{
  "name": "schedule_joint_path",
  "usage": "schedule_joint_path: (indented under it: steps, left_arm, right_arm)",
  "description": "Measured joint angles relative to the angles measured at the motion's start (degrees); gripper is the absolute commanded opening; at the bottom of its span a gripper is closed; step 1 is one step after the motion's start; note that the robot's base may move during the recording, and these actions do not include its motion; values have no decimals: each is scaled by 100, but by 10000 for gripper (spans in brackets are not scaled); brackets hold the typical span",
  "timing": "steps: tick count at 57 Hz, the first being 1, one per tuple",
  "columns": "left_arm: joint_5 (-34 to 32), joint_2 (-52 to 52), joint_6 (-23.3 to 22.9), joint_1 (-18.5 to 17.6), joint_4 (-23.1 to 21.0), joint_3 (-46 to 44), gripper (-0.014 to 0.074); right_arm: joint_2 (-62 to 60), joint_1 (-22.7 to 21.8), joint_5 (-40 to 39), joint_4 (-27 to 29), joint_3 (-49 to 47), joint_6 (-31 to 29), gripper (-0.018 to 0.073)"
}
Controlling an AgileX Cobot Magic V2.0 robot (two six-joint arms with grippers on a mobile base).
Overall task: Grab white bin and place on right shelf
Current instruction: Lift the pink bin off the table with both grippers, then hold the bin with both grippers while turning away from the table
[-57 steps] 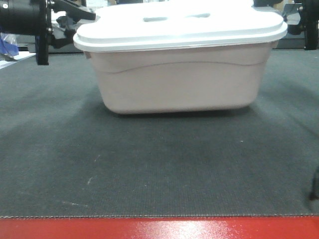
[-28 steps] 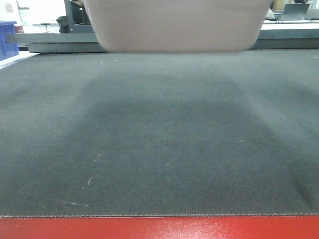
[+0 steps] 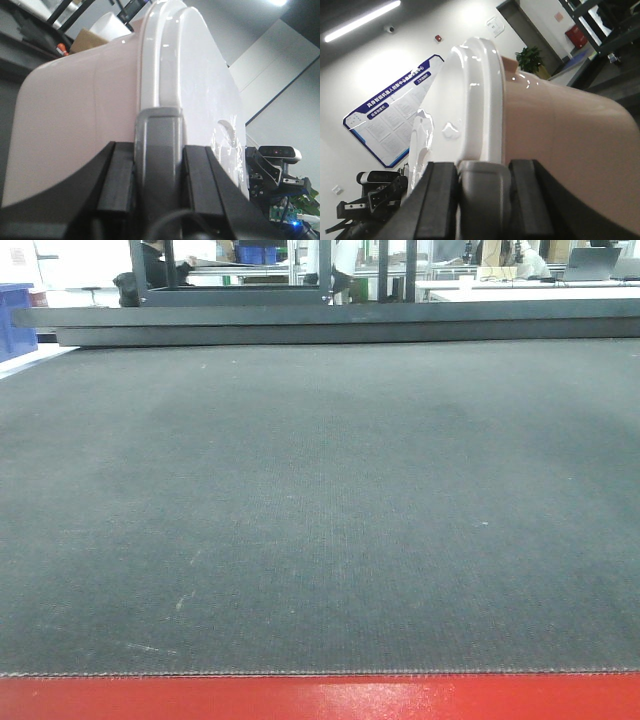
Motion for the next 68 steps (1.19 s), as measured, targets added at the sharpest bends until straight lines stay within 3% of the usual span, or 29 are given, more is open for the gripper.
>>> schedule_joint_path:
  steps: [21,68]
  left_arm:
    - [-67,-754,-11,34,-38,-9,-117]
    - [-81,-752,-11,38,-48,-9,-117]
  right_arm:
    - [-609,0,-179,38,0,0,60]
    - [-667,0,-319,26,0,0,60]
